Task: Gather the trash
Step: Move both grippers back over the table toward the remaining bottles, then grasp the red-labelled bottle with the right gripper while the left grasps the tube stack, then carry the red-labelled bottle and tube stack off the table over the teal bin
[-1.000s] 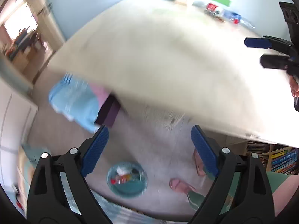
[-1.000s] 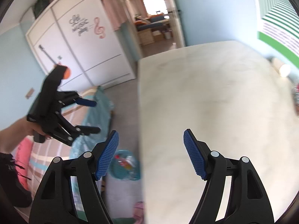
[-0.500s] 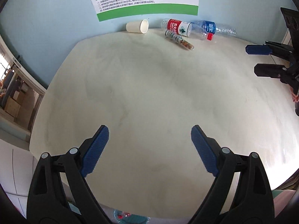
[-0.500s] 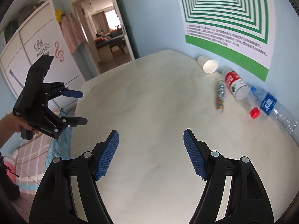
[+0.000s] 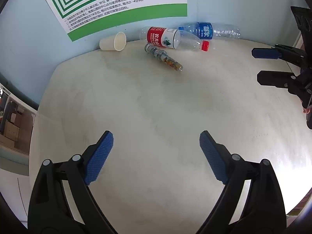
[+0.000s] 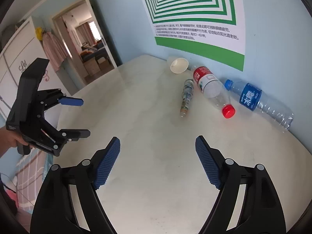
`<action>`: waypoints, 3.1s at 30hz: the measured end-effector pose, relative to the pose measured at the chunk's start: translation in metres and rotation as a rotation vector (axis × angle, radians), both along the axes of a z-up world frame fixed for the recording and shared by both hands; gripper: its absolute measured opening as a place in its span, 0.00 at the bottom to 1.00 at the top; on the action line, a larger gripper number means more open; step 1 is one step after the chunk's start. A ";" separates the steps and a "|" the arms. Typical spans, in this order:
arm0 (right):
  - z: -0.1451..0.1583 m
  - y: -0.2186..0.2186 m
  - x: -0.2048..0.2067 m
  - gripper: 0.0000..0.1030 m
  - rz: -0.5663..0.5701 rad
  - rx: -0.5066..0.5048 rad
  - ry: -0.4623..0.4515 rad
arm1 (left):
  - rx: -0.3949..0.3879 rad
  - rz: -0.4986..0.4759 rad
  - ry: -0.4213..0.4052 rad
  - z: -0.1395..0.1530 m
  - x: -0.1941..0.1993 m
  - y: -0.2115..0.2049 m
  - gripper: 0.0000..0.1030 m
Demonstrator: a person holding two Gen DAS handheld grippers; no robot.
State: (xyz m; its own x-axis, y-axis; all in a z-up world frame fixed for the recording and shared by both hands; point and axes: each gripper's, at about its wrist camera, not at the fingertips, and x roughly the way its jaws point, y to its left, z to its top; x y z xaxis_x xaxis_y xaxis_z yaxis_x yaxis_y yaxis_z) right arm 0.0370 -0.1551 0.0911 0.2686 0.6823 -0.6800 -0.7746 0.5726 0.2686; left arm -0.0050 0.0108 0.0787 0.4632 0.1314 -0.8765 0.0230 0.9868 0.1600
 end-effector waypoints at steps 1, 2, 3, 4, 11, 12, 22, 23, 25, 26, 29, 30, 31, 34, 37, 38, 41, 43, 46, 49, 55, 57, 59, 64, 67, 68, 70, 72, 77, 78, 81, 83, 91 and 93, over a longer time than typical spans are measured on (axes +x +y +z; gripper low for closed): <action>-0.002 -0.001 0.004 0.78 -0.003 -0.002 0.000 | 0.000 -0.003 0.001 -0.002 0.006 -0.003 0.85; -0.004 -0.002 0.008 0.78 -0.005 -0.007 -0.003 | 0.002 -0.002 0.004 -0.004 0.010 -0.005 0.86; -0.006 -0.003 0.014 0.78 -0.010 -0.014 -0.007 | 0.002 -0.003 0.006 -0.006 0.015 -0.007 0.86; -0.008 -0.004 0.019 0.78 -0.017 -0.020 -0.010 | -0.002 -0.003 0.010 -0.009 0.021 -0.009 0.86; -0.026 -0.007 0.072 0.84 -0.076 -0.049 -0.037 | -0.011 0.035 0.036 -0.037 0.068 -0.020 0.92; -0.029 -0.006 0.080 0.84 -0.079 -0.050 -0.034 | -0.018 0.039 0.039 -0.041 0.074 -0.021 0.92; -0.065 0.028 0.158 0.84 -0.035 -0.102 -0.016 | -0.098 0.080 0.048 -0.076 0.145 -0.018 0.93; -0.068 0.033 0.164 0.84 -0.025 -0.102 -0.014 | -0.103 0.094 0.044 -0.080 0.154 -0.017 0.93; -0.073 0.042 0.173 0.83 -0.014 -0.108 -0.009 | -0.116 0.093 0.029 -0.086 0.168 -0.015 0.93; -0.076 0.046 0.177 0.83 -0.002 -0.107 -0.004 | -0.109 0.096 0.024 -0.088 0.173 -0.014 0.93; -0.085 0.058 0.187 0.75 0.030 -0.132 -0.007 | -0.117 0.124 0.029 -0.097 0.187 -0.007 0.92; -0.087 0.062 0.189 0.73 0.041 -0.136 -0.008 | -0.126 0.131 0.029 -0.099 0.191 -0.004 0.89; -0.090 0.065 0.191 0.73 0.047 -0.145 -0.011 | -0.136 0.136 0.030 -0.102 0.195 -0.002 0.88; -0.098 0.073 0.199 0.70 0.042 -0.160 -0.008 | -0.138 0.153 0.063 -0.112 0.206 0.003 0.70; -0.100 0.081 0.202 0.70 0.051 -0.150 -0.005 | -0.165 0.193 0.052 -0.116 0.211 0.012 0.67; -0.101 0.085 0.201 0.70 0.059 -0.161 -0.017 | -0.166 0.197 0.047 -0.115 0.211 0.013 0.63; -0.102 0.092 0.197 0.64 0.065 -0.173 -0.039 | -0.158 0.195 0.035 -0.114 0.206 0.015 0.39; -0.103 0.092 0.193 0.62 0.064 -0.170 -0.049 | -0.156 0.186 0.043 -0.113 0.201 0.015 0.32; -0.103 0.088 0.193 0.62 0.027 -0.164 -0.035 | -0.150 0.165 0.051 -0.112 0.194 0.014 0.21; -0.103 0.084 0.194 0.61 0.012 -0.155 -0.011 | -0.164 0.147 0.068 -0.112 0.181 0.015 0.19; -0.098 0.078 0.174 0.61 0.033 -0.163 -0.012 | -0.138 0.109 0.088 -0.112 0.149 0.011 0.19; -0.095 0.074 0.165 0.61 0.039 -0.162 -0.010 | -0.138 0.113 0.089 -0.111 0.138 0.014 0.19; -0.091 0.073 0.155 0.61 0.043 -0.160 -0.009 | -0.132 0.116 0.090 -0.108 0.122 0.012 0.19; -0.082 0.063 0.129 0.61 0.049 -0.163 0.005 | -0.139 0.123 0.082 -0.096 0.096 0.018 0.19; -0.077 0.057 0.115 0.61 0.044 -0.166 0.020 | -0.136 0.133 0.072 -0.085 0.075 0.024 0.19; -0.074 0.054 0.109 0.61 0.041 -0.163 0.028 | -0.134 0.132 0.065 -0.081 0.075 0.025 0.19; -0.069 0.051 0.100 0.61 0.034 -0.158 0.037 | -0.124 0.129 0.046 -0.068 0.059 0.030 0.19; -0.062 0.049 0.091 0.61 0.030 -0.153 0.041 | -0.119 0.125 0.027 -0.062 0.044 0.032 0.19; -0.042 0.038 0.059 0.61 0.017 -0.138 0.046 | -0.103 0.124 -0.021 -0.035 0.004 0.037 0.19; -0.037 0.037 0.052 0.61 0.018 -0.134 0.046 | -0.102 0.126 -0.030 -0.030 -0.005 0.039 0.19; -0.023 0.040 0.029 0.61 0.033 -0.121 0.045 | -0.102 0.142 -0.057 -0.014 -0.037 0.048 0.19; -0.016 0.045 0.013 0.61 0.048 -0.120 0.038 | -0.097 0.159 -0.071 -0.006 -0.063 0.057 0.19; 0.008 0.093 -0.057 0.61 0.170 -0.103 0.018 | -0.058 0.277 -0.099 0.008 -0.163 0.106 0.19; 0.013 0.110 -0.075 0.61 0.208 -0.093 0.027 | -0.063 0.314 -0.106 0.010 -0.187 0.119 0.19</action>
State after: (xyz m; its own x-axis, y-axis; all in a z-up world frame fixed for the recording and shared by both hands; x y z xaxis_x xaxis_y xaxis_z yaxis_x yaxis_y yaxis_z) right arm -0.0383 -0.0451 0.1038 0.1097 0.6553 -0.7473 -0.8715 0.4249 0.2447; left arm -0.1922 0.1298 0.0892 0.4979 0.2293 -0.8363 -0.2971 0.9511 0.0839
